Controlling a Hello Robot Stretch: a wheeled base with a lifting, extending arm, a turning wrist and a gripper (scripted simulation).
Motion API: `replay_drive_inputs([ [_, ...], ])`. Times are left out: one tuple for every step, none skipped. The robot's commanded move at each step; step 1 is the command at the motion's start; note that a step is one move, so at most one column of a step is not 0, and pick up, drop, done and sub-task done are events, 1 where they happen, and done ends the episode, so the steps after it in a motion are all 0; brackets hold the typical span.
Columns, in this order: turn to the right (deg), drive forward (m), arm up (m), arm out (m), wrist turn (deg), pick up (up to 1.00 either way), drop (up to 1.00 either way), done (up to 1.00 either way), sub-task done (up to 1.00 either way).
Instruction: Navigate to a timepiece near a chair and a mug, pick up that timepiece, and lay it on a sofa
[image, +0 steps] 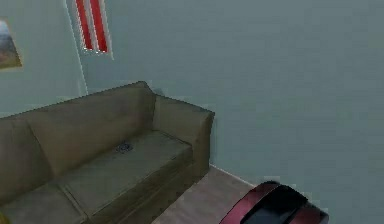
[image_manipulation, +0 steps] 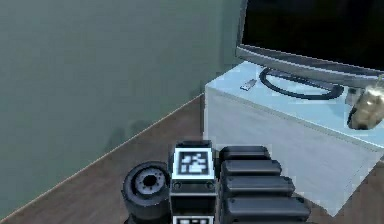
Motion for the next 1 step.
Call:
replay_drive_inputs([
  [-6.0,0.0,0.0,0.0,0.0,0.0,0.0,0.0,0.0],
])
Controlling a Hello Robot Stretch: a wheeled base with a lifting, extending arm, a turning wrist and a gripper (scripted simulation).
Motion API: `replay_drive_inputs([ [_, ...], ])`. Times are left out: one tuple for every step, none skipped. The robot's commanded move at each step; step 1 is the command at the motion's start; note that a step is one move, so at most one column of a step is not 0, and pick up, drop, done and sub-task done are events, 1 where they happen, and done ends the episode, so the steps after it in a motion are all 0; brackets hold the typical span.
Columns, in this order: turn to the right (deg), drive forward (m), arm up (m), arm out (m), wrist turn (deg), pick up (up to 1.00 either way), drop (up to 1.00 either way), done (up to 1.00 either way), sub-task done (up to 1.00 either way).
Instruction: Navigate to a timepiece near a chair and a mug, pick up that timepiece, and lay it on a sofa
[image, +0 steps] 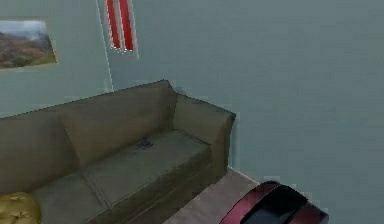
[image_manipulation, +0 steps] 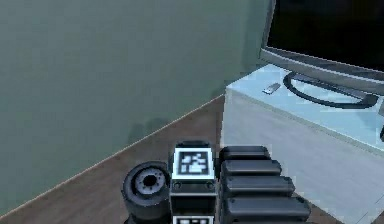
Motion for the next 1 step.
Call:
replay_drive_inputs([
  [0.0,0.35,0.0,0.0,0.0,0.0,0.0,0.0,0.0],
])
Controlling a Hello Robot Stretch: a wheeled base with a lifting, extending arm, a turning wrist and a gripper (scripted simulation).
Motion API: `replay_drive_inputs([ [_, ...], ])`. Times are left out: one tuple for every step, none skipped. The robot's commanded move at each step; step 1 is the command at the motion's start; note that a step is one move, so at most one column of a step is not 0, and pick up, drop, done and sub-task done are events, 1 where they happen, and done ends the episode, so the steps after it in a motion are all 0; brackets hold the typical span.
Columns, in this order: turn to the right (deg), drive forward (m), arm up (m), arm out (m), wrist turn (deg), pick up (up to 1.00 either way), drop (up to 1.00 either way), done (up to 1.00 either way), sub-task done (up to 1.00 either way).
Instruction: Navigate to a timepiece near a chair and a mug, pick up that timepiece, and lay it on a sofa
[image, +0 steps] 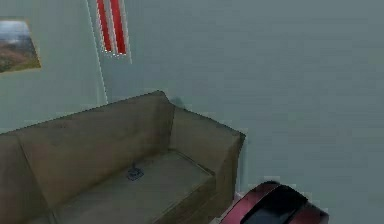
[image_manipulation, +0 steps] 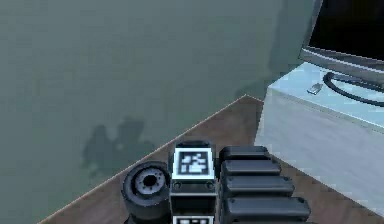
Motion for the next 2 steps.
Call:
replay_drive_inputs([
  [45.0,0.0,0.0,0.0,0.0,0.0,0.0,0.0,0.0],
  [45.0,0.0,0.0,0.0,0.0,0.0,0.0,0.0,0.0],
])
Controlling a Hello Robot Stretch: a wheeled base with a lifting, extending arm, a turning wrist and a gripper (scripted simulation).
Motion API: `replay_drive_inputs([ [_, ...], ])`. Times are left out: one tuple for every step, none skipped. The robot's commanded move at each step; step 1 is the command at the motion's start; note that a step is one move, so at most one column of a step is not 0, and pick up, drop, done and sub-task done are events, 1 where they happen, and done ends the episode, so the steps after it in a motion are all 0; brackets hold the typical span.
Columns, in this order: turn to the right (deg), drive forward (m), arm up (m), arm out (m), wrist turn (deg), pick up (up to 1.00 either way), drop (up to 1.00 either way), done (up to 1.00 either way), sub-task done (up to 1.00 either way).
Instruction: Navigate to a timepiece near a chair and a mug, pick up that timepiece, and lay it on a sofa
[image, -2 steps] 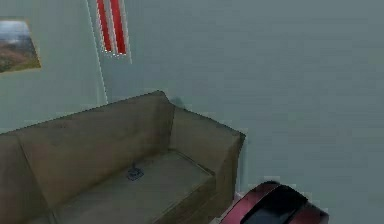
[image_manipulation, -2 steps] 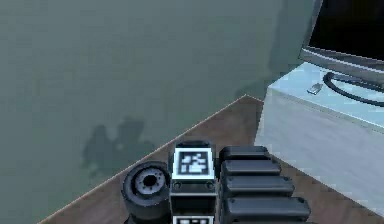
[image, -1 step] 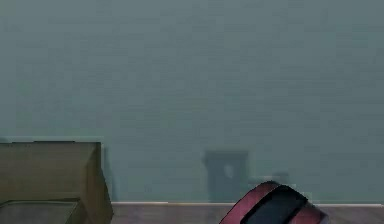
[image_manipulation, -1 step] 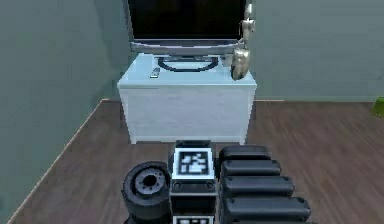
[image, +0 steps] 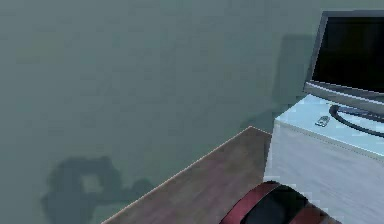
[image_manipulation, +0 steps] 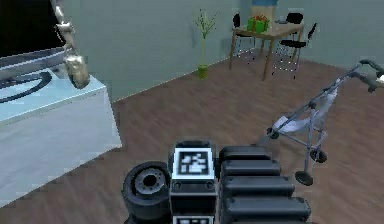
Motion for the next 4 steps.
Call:
replay_drive_inputs([
  [15.0,0.0,0.0,0.0,0.0,0.0,0.0,0.0,0.0],
  [-45.0,0.0,0.0,0.0,0.0,0.0,0.0,0.0,0.0],
  [-45.0,0.0,0.0,0.0,0.0,0.0,0.0,0.0,0.0],
  [-27.0,0.0,0.0,0.0,0.0,0.0,0.0,0.0,0.0],
])
